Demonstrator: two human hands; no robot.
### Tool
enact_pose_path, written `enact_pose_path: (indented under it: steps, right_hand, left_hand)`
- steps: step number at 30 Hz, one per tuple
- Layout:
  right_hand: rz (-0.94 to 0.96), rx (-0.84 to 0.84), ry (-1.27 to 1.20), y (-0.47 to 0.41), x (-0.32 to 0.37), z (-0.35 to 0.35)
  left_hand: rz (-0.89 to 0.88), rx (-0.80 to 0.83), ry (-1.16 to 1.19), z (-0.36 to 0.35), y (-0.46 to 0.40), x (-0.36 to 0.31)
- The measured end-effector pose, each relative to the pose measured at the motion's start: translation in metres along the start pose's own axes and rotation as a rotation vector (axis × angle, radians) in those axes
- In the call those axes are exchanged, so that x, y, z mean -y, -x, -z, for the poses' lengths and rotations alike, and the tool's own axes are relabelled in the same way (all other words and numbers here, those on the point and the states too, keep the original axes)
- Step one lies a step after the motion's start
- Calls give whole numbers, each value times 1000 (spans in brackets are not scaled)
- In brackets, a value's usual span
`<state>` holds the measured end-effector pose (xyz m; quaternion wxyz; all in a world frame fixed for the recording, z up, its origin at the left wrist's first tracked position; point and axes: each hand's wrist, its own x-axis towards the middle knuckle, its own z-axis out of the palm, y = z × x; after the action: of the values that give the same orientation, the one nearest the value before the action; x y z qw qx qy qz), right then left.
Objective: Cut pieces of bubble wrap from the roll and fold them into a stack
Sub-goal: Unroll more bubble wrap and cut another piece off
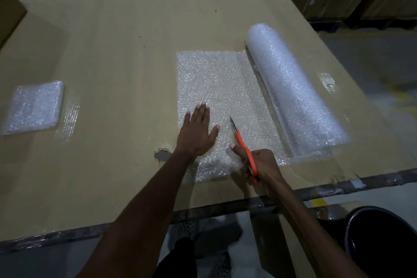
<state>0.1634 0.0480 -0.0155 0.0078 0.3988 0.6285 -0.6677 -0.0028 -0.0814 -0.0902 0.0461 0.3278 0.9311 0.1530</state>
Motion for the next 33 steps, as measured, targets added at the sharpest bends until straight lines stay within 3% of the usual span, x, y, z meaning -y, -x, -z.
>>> enact_pose_path:
  steps: [5,29,33]
  right_hand:
    - [16,46,-27,-7,14,-3]
    - [29,-30,49,-26,39,-22]
    - [30,-34,-17,-22,35,-26]
  left_hand:
    - [-6,-3,5,0,0,0]
    - [-41,-1,12,-2,-3,2]
    - [-116,-164,38,9,-18,10]
